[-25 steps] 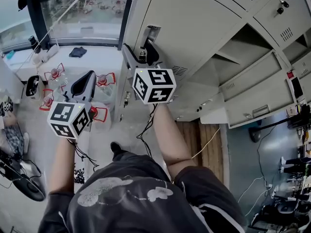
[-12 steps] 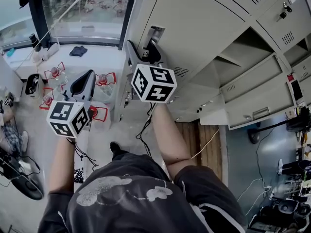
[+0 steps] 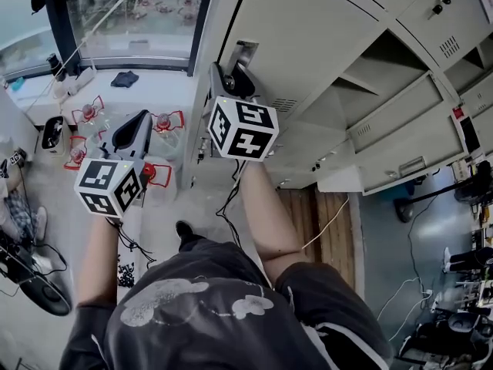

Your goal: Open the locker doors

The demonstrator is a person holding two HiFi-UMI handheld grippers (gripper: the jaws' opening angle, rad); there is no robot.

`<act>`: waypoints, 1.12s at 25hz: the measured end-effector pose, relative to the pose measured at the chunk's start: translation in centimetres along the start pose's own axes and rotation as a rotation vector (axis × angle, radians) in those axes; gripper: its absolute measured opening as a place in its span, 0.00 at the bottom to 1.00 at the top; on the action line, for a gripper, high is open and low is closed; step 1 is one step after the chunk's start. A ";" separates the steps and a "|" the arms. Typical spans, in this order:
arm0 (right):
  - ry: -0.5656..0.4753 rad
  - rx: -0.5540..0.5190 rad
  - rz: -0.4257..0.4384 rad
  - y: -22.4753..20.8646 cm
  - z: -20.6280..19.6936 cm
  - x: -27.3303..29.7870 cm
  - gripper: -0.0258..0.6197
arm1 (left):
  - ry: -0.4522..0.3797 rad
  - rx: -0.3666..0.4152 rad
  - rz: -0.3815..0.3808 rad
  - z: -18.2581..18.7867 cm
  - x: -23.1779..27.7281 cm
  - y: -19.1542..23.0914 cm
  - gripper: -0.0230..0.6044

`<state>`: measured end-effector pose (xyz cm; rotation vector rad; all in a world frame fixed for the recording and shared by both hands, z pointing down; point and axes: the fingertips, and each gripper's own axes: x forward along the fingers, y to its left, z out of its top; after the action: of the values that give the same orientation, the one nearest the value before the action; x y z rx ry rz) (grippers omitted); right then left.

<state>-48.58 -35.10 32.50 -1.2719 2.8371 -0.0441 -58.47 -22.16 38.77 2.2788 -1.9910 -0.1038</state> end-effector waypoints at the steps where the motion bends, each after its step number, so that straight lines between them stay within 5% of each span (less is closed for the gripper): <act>1: 0.003 -0.002 -0.007 -0.1 0.0 -0.2 0.29 | 0.000 0.003 -0.002 0.1 -0.2 -0.3 0.05; 8: -0.001 -0.010 -0.032 -0.1 0.0 -2.0 0.23 | -0.002 0.017 0.000 0.3 -1.7 -1.4 0.05; 28: 0.013 -0.017 0.082 -0.3 0.3 -9.7 0.23 | 0.011 0.053 -0.041 0.4 -6.0 -7.5 0.05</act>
<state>-41.86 -28.06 32.43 -1.1603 2.9036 -0.0254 -51.98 -15.25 37.28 2.3479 -1.9658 -0.0423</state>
